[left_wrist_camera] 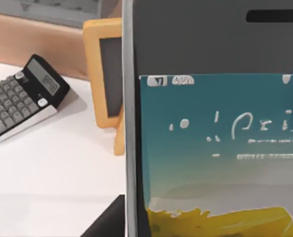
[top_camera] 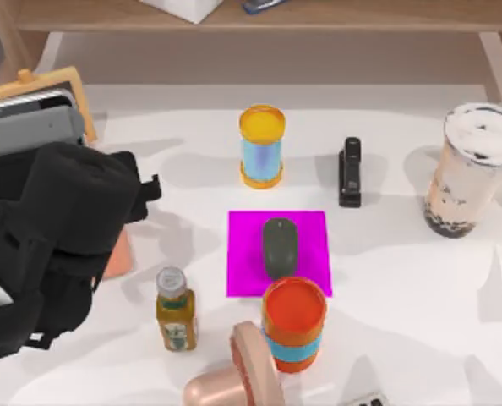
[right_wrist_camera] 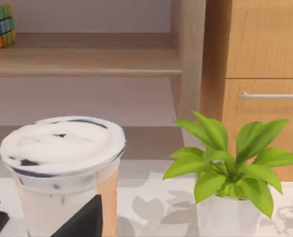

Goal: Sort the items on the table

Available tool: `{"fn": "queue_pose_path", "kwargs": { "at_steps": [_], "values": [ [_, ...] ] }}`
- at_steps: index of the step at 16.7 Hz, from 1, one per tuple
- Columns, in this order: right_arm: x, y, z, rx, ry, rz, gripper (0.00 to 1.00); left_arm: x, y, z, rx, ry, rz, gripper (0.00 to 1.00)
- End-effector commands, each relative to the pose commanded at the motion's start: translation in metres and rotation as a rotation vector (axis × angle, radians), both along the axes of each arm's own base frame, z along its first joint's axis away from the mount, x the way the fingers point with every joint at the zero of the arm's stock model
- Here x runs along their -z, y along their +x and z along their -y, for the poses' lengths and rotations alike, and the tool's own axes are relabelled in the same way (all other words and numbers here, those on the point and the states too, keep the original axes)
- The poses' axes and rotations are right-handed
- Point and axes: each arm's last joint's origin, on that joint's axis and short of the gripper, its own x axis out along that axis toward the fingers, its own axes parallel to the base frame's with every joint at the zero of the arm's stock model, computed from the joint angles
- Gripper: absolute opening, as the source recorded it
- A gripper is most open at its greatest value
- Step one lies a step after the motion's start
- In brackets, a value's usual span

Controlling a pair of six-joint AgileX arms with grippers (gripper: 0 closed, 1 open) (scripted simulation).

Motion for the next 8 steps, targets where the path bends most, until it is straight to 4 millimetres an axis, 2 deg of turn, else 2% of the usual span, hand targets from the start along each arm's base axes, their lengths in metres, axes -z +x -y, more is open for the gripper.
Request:
{"fn": "queue_pose_path", "kwargs": {
  "at_steps": [5, 7, 8],
  "values": [
    [0.0, 0.0, 0.0, 0.0, 0.0, 0.0, 1.0, -0.046, 0.001, -0.003, -0.049, -0.117, 0.189, 0.0],
    [0.0, 0.0, 0.0, 0.0, 0.0, 0.0, 1.0, -0.053, 0.003, -0.003, -0.049, -0.126, 0.224, 0.0],
    [0.0, 0.0, 0.0, 0.0, 0.0, 0.0, 1.0, -0.05, 0.007, -0.003, -0.042, -0.114, 0.219, 0.0]
  ]
}}
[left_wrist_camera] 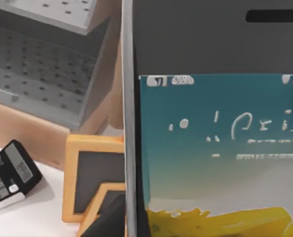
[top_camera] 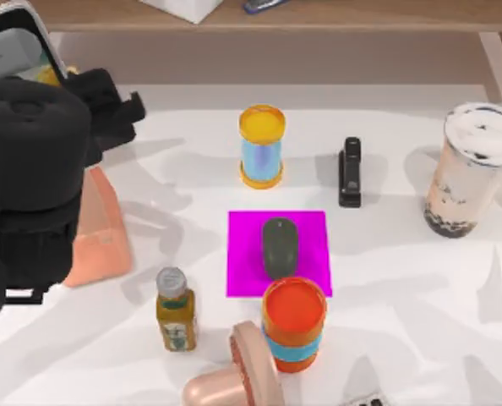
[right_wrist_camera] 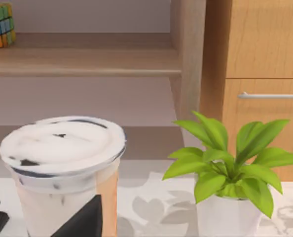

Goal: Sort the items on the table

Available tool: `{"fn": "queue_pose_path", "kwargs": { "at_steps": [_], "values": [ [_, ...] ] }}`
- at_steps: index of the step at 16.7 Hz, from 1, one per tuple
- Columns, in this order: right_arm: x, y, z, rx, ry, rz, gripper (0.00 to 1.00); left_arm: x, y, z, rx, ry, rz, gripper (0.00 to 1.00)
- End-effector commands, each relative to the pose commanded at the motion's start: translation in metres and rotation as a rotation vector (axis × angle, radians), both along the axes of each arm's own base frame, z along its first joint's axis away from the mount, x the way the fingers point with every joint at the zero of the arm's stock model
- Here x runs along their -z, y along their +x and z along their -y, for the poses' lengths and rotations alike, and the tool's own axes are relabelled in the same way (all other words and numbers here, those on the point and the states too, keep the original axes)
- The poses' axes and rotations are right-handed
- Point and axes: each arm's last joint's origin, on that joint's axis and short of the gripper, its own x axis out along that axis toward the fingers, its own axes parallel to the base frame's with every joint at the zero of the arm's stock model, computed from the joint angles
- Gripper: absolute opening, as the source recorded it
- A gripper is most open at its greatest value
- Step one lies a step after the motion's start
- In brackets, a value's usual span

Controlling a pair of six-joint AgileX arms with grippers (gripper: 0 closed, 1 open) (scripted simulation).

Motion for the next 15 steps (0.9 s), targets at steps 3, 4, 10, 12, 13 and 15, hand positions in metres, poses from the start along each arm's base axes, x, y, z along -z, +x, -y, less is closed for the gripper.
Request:
{"fn": "queue_pose_path", "kwargs": {
  "at_steps": [3, 4, 10, 12, 13, 15],
  "values": [
    [0.0, 0.0, 0.0, 0.0, 0.0, 0.0, 1.0, 0.033, 0.015, 0.001, 0.033, 0.08, -0.097, 0.0],
    [0.0, 0.0, 0.0, 0.0, 0.0, 0.0, 1.0, 0.048, 0.02, -0.001, 0.043, 0.106, -0.145, 0.0],
    [0.0, 0.0, 0.0, 0.0, 0.0, 0.0, 1.0, 0.074, 0.036, -0.008, 0.046, 0.117, -0.223, 0.0],
    [0.0, 0.0, 0.0, 0.0, 0.0, 0.0, 1.0, 0.074, 0.036, -0.008, 0.046, 0.117, -0.223, 0.0],
    [0.0, 0.0, 0.0, 0.0, 0.0, 0.0, 1.0, 0.074, 0.036, -0.008, 0.046, 0.117, -0.223, 0.08],
    [0.0, 0.0, 0.0, 0.0, 0.0, 0.0, 1.0, 0.074, 0.036, -0.008, 0.046, 0.117, -0.223, 0.23]
  ]
}}
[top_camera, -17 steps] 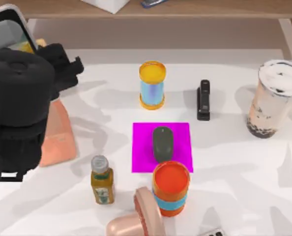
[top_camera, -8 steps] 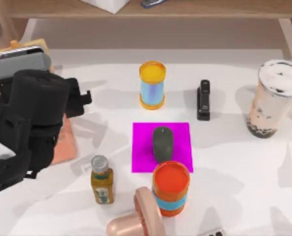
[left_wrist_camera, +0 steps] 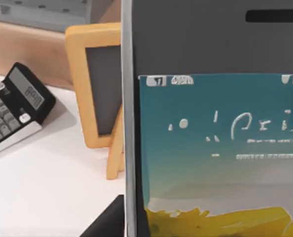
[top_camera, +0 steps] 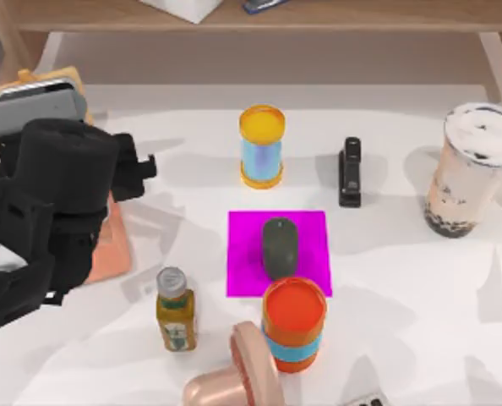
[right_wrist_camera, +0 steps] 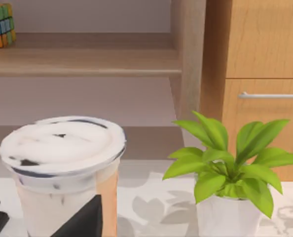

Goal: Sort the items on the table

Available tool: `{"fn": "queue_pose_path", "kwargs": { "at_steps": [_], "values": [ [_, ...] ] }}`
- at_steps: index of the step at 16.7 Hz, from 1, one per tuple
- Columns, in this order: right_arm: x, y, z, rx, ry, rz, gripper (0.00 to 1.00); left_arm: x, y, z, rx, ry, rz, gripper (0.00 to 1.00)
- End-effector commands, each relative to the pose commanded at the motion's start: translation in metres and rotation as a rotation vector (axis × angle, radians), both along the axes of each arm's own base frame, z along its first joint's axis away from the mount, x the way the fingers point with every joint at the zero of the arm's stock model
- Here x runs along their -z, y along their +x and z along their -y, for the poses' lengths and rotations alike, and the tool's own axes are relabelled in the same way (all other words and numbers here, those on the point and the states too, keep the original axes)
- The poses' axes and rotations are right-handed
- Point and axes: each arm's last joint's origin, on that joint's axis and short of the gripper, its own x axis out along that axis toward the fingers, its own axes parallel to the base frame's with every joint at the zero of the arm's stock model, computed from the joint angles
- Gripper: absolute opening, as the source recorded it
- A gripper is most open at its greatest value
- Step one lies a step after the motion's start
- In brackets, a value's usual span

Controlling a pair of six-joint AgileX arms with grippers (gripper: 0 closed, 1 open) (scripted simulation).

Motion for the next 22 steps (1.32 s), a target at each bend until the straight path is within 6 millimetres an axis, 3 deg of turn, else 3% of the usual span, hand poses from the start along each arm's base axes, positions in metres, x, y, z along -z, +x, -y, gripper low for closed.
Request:
{"fn": "queue_pose_path", "kwargs": {
  "at_steps": [10, 22],
  "values": [
    [0.0, 0.0, 0.0, 0.0, 0.0, 0.0, 1.0, 0.0, 0.0, 0.0, 0.0, 0.0, 0.0, 0.98],
    [0.0, 0.0, 0.0, 0.0, 0.0, 0.0, 1.0, -0.0005, -0.0079, 0.0009, 0.005, -0.003, 0.0, 1.0]
  ]
}}
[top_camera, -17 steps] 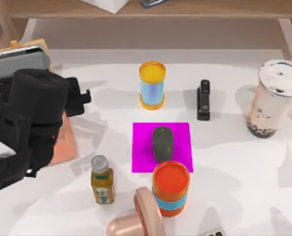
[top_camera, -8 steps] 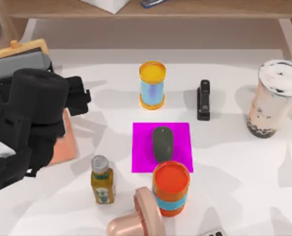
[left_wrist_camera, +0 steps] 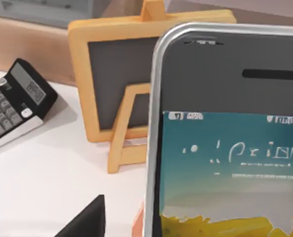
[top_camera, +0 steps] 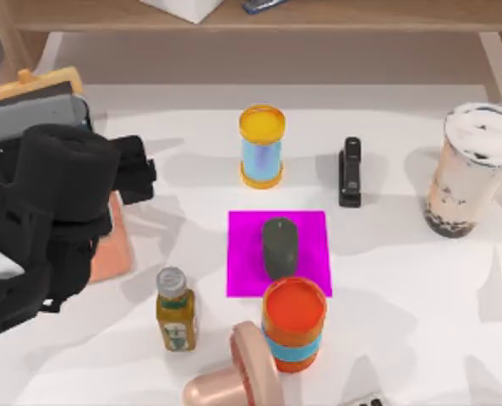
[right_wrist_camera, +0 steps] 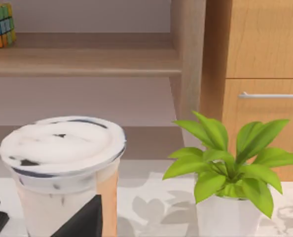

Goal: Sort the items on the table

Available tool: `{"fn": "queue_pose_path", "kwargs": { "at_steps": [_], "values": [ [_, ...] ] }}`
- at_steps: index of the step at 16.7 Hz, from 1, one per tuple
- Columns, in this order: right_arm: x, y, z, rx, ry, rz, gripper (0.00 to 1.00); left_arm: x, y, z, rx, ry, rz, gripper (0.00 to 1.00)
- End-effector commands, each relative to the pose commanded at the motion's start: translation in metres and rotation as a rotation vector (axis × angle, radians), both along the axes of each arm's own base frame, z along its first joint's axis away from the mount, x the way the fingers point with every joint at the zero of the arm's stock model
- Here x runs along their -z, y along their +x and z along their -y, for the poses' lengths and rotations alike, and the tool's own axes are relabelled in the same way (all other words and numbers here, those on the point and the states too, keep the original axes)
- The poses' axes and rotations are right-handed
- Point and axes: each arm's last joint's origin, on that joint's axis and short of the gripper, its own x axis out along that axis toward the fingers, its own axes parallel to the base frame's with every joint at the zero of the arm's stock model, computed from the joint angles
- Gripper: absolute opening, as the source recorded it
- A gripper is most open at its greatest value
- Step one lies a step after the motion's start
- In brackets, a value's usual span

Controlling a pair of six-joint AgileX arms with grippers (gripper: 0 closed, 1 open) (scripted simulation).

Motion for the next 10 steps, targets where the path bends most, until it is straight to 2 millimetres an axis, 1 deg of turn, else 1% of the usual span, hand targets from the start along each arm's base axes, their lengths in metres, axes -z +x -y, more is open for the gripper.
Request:
{"fn": "queue_pose_path", "kwargs": {
  "at_steps": [5, 10],
  "values": [
    [0.0, 0.0, 0.0, 0.0, 0.0, 0.0, 1.0, 0.0, -0.022, -0.001, -0.004, 0.003, 0.0, 1.0],
    [0.0, 0.0, 0.0, 0.0, 0.0, 0.0, 1.0, 0.0, -0.021, -0.002, -0.006, 0.001, 0.001, 1.0]
  ]
}}
